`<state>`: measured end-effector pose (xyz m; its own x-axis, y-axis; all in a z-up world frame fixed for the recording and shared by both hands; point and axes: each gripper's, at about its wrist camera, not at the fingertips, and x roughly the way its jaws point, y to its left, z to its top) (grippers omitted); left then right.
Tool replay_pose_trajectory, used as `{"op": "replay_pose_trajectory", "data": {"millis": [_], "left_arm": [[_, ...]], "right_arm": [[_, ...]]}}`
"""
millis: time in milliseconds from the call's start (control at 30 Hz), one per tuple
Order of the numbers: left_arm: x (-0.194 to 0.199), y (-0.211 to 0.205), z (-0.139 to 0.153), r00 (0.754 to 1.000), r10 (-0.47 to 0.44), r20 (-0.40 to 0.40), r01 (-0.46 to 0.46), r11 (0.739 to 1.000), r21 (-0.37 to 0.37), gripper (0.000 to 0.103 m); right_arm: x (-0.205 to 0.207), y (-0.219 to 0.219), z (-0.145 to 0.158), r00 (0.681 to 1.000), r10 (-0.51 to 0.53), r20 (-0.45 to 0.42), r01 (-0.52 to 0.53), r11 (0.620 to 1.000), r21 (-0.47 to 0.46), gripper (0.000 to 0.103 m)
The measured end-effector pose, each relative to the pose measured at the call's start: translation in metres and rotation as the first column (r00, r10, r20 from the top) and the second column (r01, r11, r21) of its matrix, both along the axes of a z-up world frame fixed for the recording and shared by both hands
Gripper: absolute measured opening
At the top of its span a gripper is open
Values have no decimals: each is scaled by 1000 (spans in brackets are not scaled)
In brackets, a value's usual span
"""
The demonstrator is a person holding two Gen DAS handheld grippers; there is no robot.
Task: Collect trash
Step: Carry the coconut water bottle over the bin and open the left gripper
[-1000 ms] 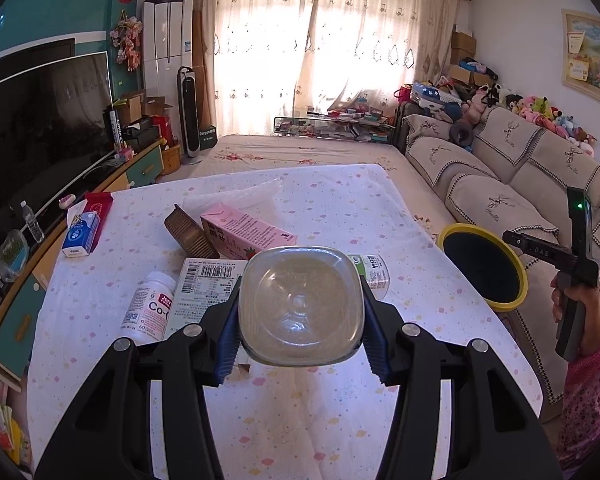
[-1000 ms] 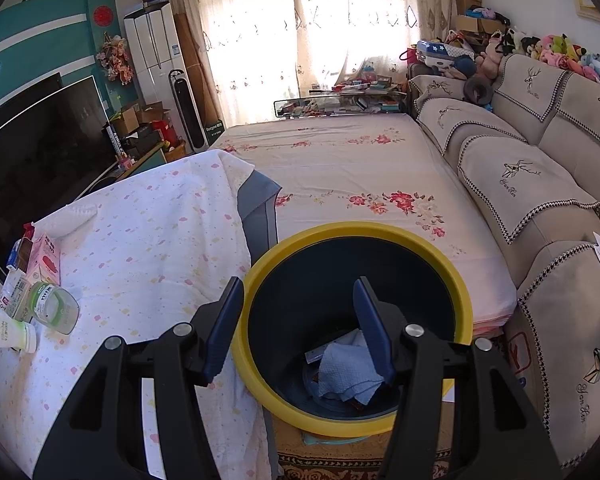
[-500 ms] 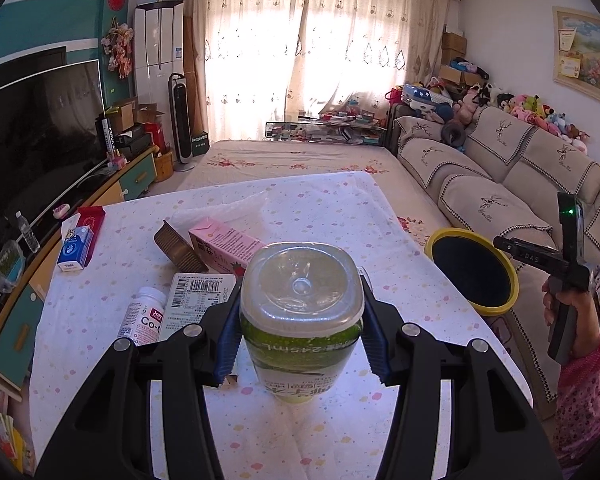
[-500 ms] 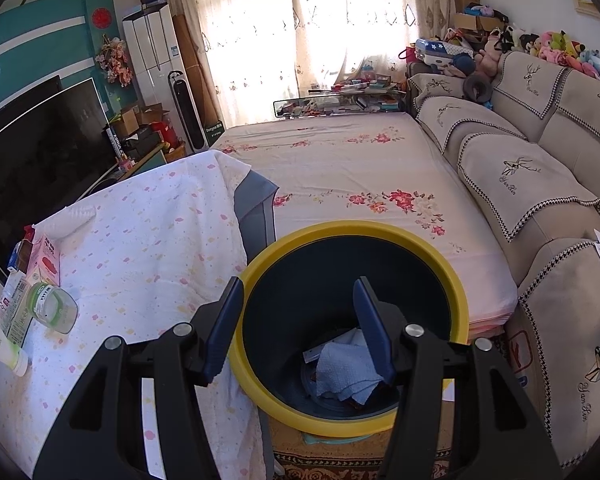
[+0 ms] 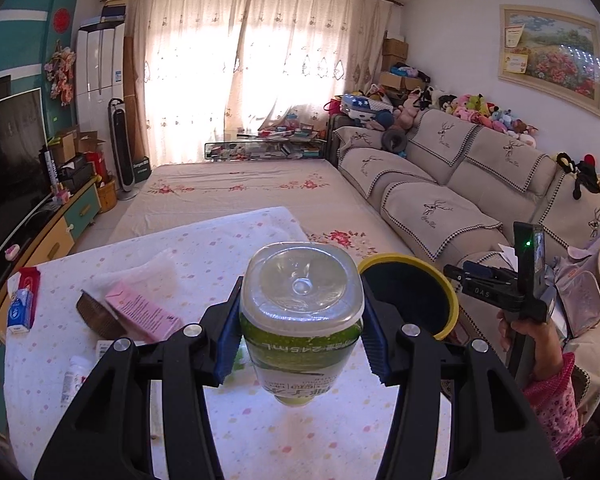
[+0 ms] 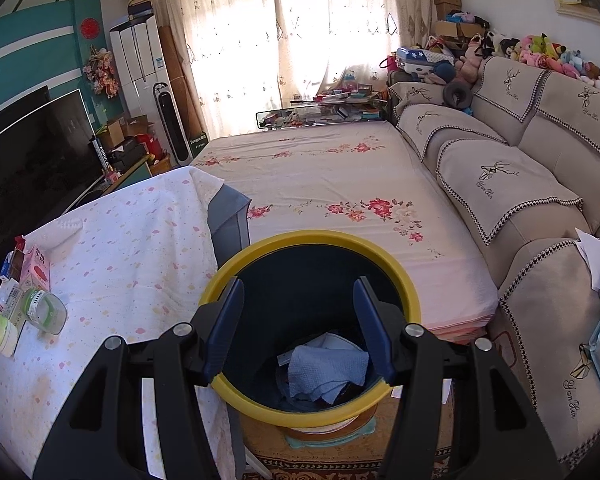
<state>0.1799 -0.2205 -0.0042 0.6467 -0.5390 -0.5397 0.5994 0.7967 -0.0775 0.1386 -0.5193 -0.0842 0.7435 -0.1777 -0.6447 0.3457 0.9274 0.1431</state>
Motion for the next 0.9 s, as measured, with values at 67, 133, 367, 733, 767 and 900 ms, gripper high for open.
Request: {"op": "replay_pose_trajectory", "data": {"millis": [67,133,367,733,767,900], "left_arm": [[6,-24,0,999,-44,-4,43,999,-6,52],[12,-51,-1,995,-99,-21,98,995,-23,52],[36,-147,-22,972,-225,-72,222,974,-48,52],[89,-251,-109,962,-182,-205,190,982,21,52],[92,-254,-114,961,-172,-214,181,983,22,55],[92,-251,-117,969,-141,-205,147,989,17,74]], "right_arm": [[-5,-6,1,1000,-9,0,9,1000,-8,54],[-12,-13,1,1000,-21,0,21,1000,-17,54],[-28,-33,-1,999,-49,3,49,999,-20,54],[-29,-48,-17,998,-60,-19,60,998,-11,54],[-28,-49,-18,998,-62,-22,62,998,-8,54],[-27,-51,-24,997,-69,-34,69,998,0,54]]}}
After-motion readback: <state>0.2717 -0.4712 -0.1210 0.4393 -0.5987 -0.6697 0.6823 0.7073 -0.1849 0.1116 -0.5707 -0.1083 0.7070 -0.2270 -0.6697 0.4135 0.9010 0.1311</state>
